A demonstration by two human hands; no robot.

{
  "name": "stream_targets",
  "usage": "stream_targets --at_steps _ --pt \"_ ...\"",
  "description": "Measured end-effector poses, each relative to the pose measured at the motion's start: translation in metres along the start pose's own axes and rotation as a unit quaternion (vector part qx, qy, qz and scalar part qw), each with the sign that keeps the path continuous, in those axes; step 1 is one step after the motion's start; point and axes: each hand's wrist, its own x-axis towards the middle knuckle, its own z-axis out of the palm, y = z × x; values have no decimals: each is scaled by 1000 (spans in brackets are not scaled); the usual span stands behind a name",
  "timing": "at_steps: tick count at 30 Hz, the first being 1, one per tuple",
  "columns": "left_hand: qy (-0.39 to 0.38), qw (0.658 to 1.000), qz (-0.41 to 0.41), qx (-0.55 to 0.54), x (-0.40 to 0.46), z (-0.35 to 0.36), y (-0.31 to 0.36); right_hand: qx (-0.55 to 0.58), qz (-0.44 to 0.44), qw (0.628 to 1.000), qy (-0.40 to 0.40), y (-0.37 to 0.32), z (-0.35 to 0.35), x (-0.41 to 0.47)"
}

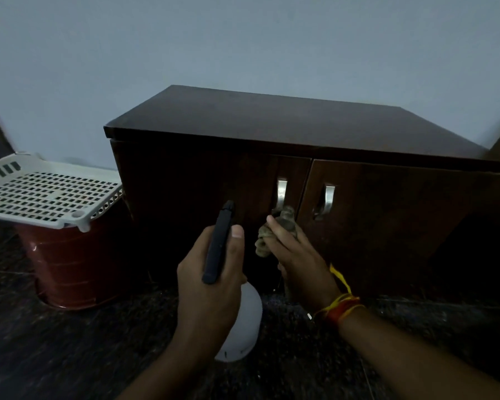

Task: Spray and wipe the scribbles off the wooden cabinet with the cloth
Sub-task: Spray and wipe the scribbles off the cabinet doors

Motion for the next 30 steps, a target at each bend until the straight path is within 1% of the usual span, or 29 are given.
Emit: stream_targets --at_steps 2,3,8,11,14,17,21,27,30 --pt "9 1000 -5 -7 7 0 5 110 46 993 16 -11 -11 -3" --pt "10 1000 -8 -9 10 -1 8 139 69 988 23 -16 -19 -2" --pt "-13 1000 -9 3 33 1 31 211 171 961 -44 -24 -58 11" --pt "14 1000 -23 -3 50 1 56 245 204 947 -49 -25 -88 22" --pt "31 998 -48 7 63 1 84 253 213 943 -35 -21 -119 27" --pt "42 996 -74 22 78 4 117 271 257 927 -34 -20 -152 38" --pt "45 994 -94 37 103 10 160 286 302 909 -11 -19 -192 62" --pt "6 990 -122 67 139 27 224 307 366 878 -7 -14 -249 102" --pt "8 985 -155 70 156 35 245 308 381 872 -11 -9 -272 120"
